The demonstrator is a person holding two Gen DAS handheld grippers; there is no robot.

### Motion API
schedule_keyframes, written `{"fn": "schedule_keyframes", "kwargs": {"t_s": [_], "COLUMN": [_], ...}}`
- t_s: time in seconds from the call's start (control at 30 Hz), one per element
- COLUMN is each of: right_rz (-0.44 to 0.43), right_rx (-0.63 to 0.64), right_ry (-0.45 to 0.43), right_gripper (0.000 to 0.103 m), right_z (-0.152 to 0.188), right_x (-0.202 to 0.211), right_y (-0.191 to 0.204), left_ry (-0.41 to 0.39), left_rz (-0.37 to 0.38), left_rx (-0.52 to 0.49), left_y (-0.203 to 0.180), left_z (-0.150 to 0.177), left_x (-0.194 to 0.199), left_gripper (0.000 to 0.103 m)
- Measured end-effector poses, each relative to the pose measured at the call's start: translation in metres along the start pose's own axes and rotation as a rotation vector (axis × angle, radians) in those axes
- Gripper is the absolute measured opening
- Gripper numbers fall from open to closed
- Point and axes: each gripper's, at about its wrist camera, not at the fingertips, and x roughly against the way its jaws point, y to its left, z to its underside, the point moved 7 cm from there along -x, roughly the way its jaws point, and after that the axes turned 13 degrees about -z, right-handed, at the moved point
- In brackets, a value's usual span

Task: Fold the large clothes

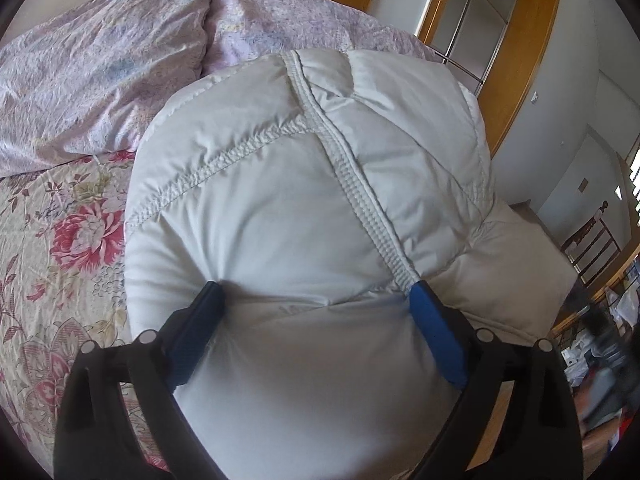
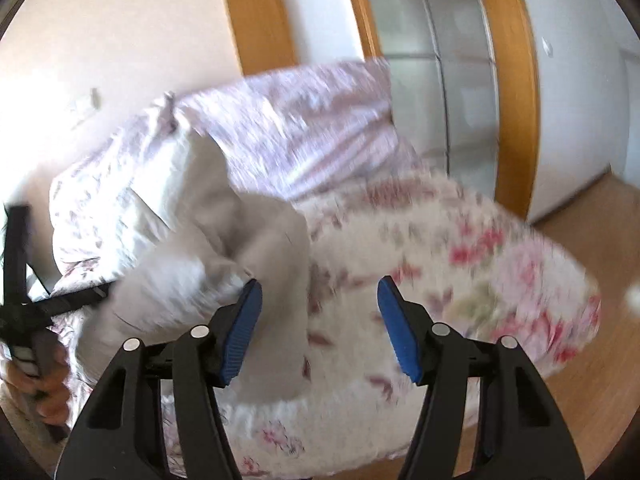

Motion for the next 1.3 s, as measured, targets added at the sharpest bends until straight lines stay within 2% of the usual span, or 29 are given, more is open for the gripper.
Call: {"fn": "schedule_keyframes", "kwargs": {"t_s": [0.07,0.13,0.2,0.27,0.33,0.37,0.47,0.5,0.57,0.73,0.97,1.3], "right_rz": [-0.021,-0.051,-0.043,-0.104,-0.177,-0.196,-0.205,-0.207,-0.216,-0.208,-0.161,-0.112], "right_rx": [0.066,0.111,0.162,0.174,0.186,0.201,0.232,0.228,0.200,0.163,0.083,0.045], "right_ry": [-0.014,-0.007,-0.049,-0.057,-0.013,0.024,0.095,0.111,0.149,0.196,0.298,0.377], "right_gripper": [0.062,0.057,0.056,0.055,0.047,0.040,0.021,0.019,0.013,0.010,0.002,0.001], "right_z": [-0.020,-0.034,-0.053,-0.066,-0.072,-0.072,-0.066,-0.063,-0.058,-0.047,-0.024,0.006], "right_x": [0.002,-0.003,0.000,-0.002,-0.018,-0.031,-0.062,-0.069,-0.086,-0.102,-0.137,-0.162], "right_y": [0.017,0.035,0.052,0.070,0.090,0.100,0.117,0.119,0.119,0.112,0.080,0.052], "left_ry": [-0.003,-0.007,-0.010,-0.013,-0.014,-0.015,-0.018,-0.017,-0.016,-0.017,-0.034,-0.063], "left_rz": [0.002,-0.002,-0.003,-0.001,0.000,0.000,0.002,0.004,0.009,0.022,0.033,0.032], "left_rx": [-0.003,-0.013,-0.019,-0.022,-0.024,-0.026,-0.032,-0.033,-0.038,-0.045,-0.050,-0.071], "left_y": [-0.001,-0.002,-0.002,-0.002,-0.002,-0.002,-0.002,-0.002,-0.002,-0.001,-0.001,-0.007], "left_z": [-0.001,0.000,0.000,0.001,0.001,0.001,0.001,0.001,0.002,0.002,0.001,-0.002], "left_x": [0.000,0.000,-0.001,0.000,0.000,0.000,0.000,0.000,0.001,0.002,0.005,0.011], "left_gripper": [0.095,0.095,0.095,0.095,0.095,0.095,0.095,0.095,0.095,0.095,0.094,0.093]}}
